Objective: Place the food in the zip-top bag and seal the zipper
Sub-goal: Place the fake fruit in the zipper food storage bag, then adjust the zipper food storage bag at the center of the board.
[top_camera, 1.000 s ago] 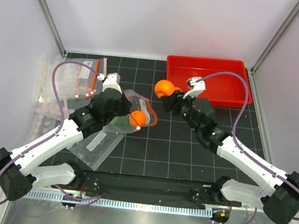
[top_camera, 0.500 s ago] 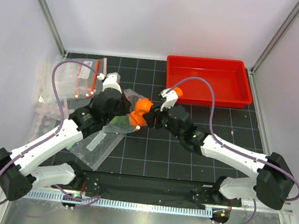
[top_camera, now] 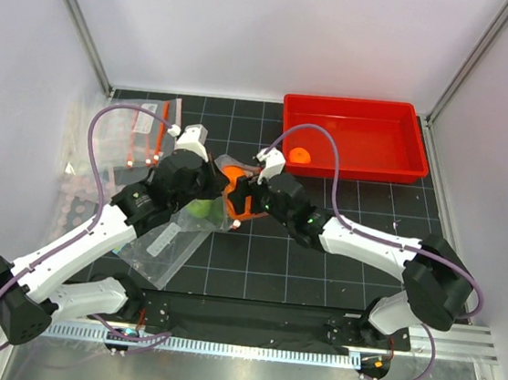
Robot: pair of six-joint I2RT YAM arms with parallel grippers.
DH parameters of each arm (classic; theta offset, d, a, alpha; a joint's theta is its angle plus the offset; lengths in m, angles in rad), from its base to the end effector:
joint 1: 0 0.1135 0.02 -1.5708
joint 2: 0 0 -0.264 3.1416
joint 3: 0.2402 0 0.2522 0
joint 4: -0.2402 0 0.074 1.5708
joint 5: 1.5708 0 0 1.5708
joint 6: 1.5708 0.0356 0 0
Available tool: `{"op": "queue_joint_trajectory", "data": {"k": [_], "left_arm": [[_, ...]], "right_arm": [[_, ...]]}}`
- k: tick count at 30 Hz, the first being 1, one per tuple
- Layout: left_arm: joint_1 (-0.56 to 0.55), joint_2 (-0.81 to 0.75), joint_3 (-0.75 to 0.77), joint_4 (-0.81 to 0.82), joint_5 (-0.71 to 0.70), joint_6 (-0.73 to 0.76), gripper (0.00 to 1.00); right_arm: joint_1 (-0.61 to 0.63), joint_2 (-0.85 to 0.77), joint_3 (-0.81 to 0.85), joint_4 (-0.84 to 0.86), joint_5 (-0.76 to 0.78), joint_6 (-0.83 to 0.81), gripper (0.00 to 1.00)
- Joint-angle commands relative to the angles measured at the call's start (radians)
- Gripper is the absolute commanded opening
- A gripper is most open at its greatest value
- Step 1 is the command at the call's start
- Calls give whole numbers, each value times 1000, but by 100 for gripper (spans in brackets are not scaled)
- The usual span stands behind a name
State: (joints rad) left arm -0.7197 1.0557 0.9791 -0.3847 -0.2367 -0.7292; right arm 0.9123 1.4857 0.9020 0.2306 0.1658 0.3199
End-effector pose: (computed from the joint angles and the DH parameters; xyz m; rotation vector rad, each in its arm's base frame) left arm 0.1830 -0.1493 0.3360 -0.1631 2.0786 -0.6688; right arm 0.2111 0.2633 0.2539 -0.4666 1.9207 0.6612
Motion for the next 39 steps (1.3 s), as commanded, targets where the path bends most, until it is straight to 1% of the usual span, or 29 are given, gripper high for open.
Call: {"op": "queue_joint_trajectory", "data": {"k": [1,4,7,8,10,11,12,14,18,23,26,29,30,32,33,35,36,38,39], "left_arm": [[3,-19,30,52,24,-12,0],[8,-10,36,40,11,-18,1],[20,-16,35,29,-10,-27,0],[25,-17,33,27,-16,-29,0],[34,-20,30,17,-41,-29,0],[35,-26,30,12,-53,-33,0],[40,-28,27,9,-68,-33,1],[45,-33,29,0,-101,-39,0],[51,-46,26,-20,-147,-45,0],[51,-97,3,-13,-206,-52,1],[51,-128,-16,0,-222,-53,0],[51,-134,-17,0,-234,-53,0],[51,-134,-14,-3,-236,-53,0],[51,-131,-14,-5,-236,-52,0],[51,-131,-14,-5,-236,-53,0],[51,-129,-14,1,-225,-52,1],[51,-128,-11,6,-216,-50,1],[51,-123,-11,15,-164,-47,1],[51,-120,-10,29,-114,-47,0]], "right_arm": [[3,-25,35,81,-6,4,87],[4,-59,14,75,-2,10,90],[4,-105,5,32,23,18,89],[5,-128,3,21,32,16,88],[5,-148,8,-36,69,30,83],[4,-163,20,-87,107,37,81],[3,-169,29,-117,126,44,77],[5,-173,60,-201,179,65,76],[5,-136,95,-275,221,99,74],[3,-65,133,-315,221,126,73],[3,-25,138,-303,195,145,70],[3,7,158,-318,166,162,60],[5,8,159,-320,164,163,49],[3,-17,156,-324,163,163,35],[3,-36,158,-330,166,163,19],[5,-76,173,-371,191,157,6],[4,-132,185,-393,204,153,1],[5,-200,248,-462,213,130,1],[7,-212,280,-494,215,124,1]]}}
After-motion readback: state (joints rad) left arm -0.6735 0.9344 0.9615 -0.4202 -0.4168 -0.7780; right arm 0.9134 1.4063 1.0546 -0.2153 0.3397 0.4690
